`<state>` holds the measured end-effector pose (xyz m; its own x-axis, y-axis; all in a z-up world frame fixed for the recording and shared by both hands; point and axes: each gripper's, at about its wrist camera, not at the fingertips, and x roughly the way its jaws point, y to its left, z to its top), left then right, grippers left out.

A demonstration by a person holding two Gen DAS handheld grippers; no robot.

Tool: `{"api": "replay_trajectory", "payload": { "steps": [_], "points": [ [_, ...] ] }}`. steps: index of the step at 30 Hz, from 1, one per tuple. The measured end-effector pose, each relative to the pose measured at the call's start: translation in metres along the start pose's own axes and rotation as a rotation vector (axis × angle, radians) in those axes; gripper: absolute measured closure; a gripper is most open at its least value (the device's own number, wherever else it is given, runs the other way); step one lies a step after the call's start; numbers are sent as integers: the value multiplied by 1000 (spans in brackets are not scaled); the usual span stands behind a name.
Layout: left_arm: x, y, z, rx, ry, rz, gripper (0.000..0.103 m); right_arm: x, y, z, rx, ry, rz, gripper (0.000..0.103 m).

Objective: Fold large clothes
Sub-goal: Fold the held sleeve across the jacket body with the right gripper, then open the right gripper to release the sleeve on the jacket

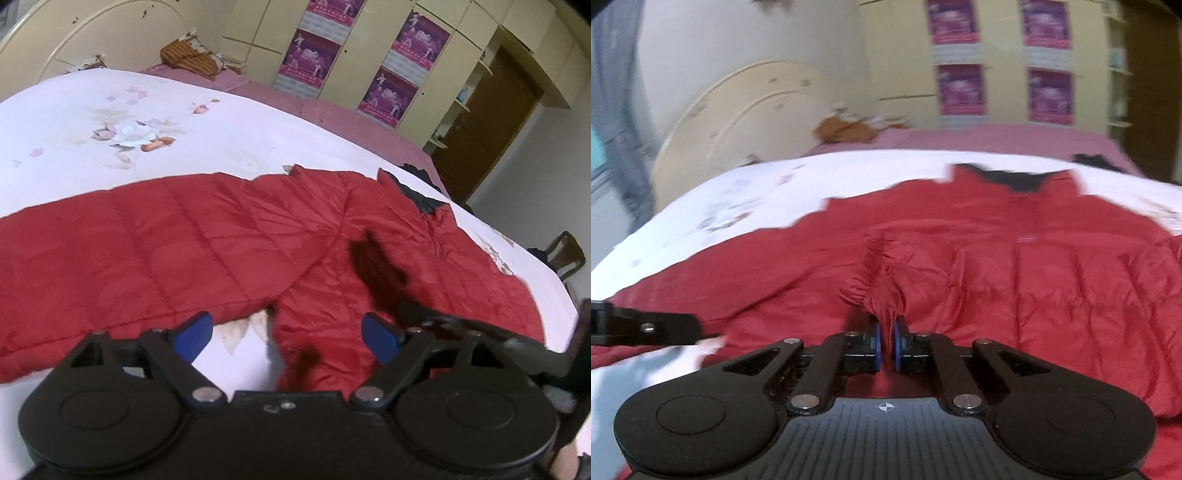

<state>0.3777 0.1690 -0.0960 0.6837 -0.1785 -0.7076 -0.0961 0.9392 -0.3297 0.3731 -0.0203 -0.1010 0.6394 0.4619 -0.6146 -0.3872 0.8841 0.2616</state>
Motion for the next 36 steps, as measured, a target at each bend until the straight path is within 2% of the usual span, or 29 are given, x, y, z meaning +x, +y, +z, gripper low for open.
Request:
{"api": "replay_trajectory", "payload": {
  "steps": [3,4,5,6,7,8,9,10,11,12,13,17,19,20,21,22,24,26,29,32,34,36],
  "points": [
    [0,7,2,-21,1,9,17,22,12,-1,-8,37,1,96],
    [-1,9,3,-31,2,6,17,25,13,0,-17,40,-8,92],
    [0,10,4,-41,0,-5,17,22,16,2,-34,33,-10,71],
    [0,9,5,-45,-4,-18,17,16,19,2,-50,6,-7,35],
    [3,5,7,-47,-6,-33,17,6,19,0,-63,-39,-13,26],
    [6,2,8,-46,-4,-52,17,-4,18,1,-71,-69,-13,26],
    [12,-5,9,-46,1,-81,17,-11,12,3,-60,-67,-20,28],
    [17,-11,11,-47,7,-105,17,-19,4,2,-35,-70,-23,35],
    [23,-17,11,-42,13,-125,19,-30,0,0,-9,-70,-29,57],
    [31,-25,11,-32,21,-137,24,-36,-9,-1,16,-63,-52,71],
    [41,-34,12,-16,38,-141,27,-43,-20,-2,39,-66,-84,74],
    [74,-57,14,19,97,-124,41,-75,-58,-5,114,-101,-180,74],
    [88,-65,13,49,110,-79,55,-88,-77,-7,143,-114,-224,74],
    [91,-67,13,68,106,-57,79,-94,-88,-8,157,-119,-251,74],
    [93,-68,14,84,91,-52,88,-102,-98,-8,170,-122,-280,74],
    [89,-67,16,82,61,-48,88,-105,-108,-8,188,-123,-305,75],
    [77,-68,21,107,-9,-21,88,-121,-133,-9,228,-132,-355,89],
    [71,-68,24,120,-39,-2,88,-136,-154,-11,255,-143,-410,89],
    [84,-71,21,134,12,11,88,-136,-184,-15,279,-108,-460,89],
    [96,-70,12,143,45,28,88,-108,-213,-31,291,63,-515,90],
    [97,-72,10,169,56,29,87,-114,-220,-35,295,50,-490,91],
    [86,-70,13,171,42,42,71,-128,-218,-31,288,13,-491,90]
  ]
}}
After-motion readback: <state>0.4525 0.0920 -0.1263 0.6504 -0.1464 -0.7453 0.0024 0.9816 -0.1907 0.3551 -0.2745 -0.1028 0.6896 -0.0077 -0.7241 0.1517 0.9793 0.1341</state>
